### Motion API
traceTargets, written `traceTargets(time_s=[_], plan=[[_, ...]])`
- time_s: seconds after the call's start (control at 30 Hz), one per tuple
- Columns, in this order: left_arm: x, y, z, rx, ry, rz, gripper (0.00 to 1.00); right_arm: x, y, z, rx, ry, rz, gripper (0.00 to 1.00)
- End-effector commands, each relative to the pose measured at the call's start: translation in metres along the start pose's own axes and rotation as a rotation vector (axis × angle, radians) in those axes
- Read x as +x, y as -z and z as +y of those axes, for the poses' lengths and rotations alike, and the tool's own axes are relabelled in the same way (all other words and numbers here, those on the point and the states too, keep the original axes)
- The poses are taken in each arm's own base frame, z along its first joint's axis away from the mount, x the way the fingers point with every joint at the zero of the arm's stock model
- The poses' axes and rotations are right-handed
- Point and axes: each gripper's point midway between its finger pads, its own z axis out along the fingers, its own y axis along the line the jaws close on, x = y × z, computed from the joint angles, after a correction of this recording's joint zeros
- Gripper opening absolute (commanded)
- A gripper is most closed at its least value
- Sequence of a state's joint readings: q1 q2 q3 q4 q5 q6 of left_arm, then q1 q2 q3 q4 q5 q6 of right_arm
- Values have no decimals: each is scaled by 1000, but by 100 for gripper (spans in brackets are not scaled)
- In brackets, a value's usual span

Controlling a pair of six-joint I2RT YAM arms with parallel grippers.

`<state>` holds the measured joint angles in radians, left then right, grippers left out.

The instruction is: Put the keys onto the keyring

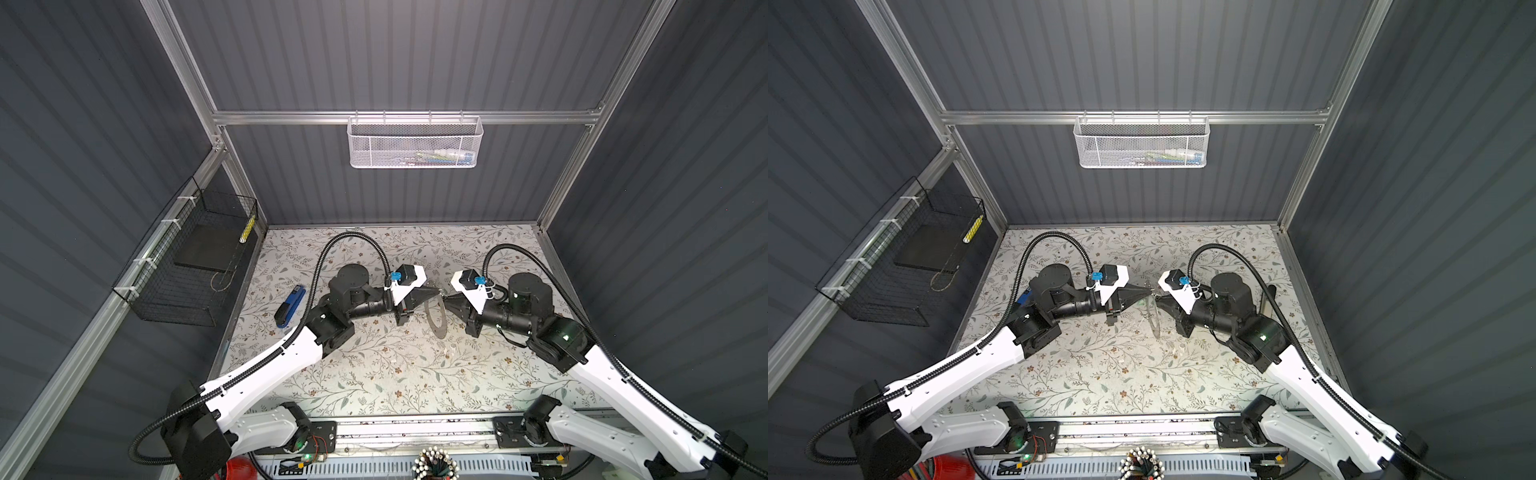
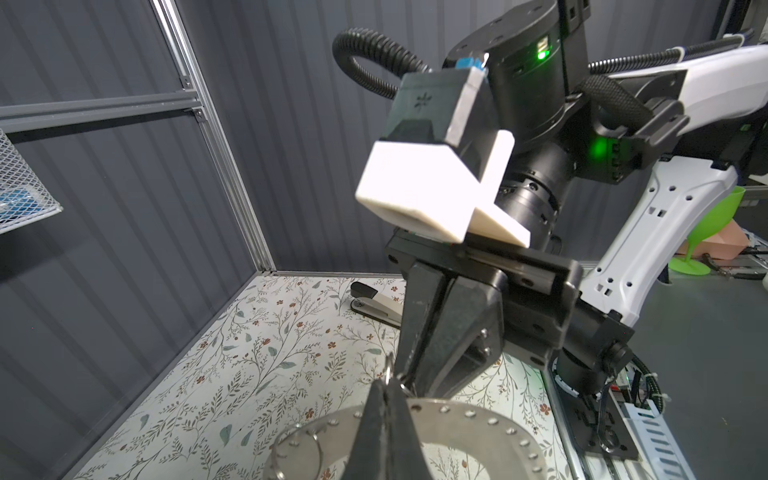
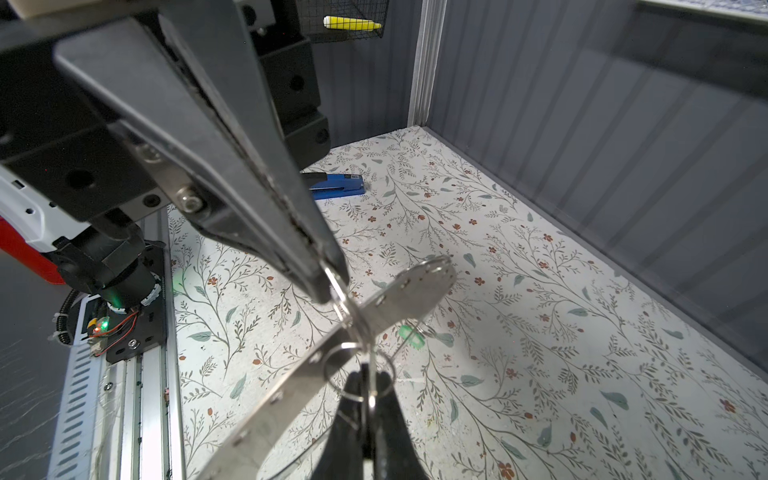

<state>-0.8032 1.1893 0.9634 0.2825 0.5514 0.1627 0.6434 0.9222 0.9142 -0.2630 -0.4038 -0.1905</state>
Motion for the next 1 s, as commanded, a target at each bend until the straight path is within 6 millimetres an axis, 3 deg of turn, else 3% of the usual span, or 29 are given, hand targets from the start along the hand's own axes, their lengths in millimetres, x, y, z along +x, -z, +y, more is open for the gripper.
traceTargets(time_s=[0.0,0.27,0.47,0.63,0.8,0.97], plan=[[-21,1,1,3,-12,-92,0,-4,-4,7,-53,9,13,0],[-13,1,2,-10,7,-118,0,-15,-12,17,-145,13,-11,0],[-9,2,3,-22,5,-118,0,-11,-17,21,-172,-2,-8,0],[-8,3,-3,7,-17,-91,0,-4,-3,12,-73,57,11,34],[-8,2,-13,74,-12,-87,0,-3,25,8,12,133,-34,47],[-7,-1,-17,110,-3,-83,0,-15,42,18,-4,159,-93,49]])
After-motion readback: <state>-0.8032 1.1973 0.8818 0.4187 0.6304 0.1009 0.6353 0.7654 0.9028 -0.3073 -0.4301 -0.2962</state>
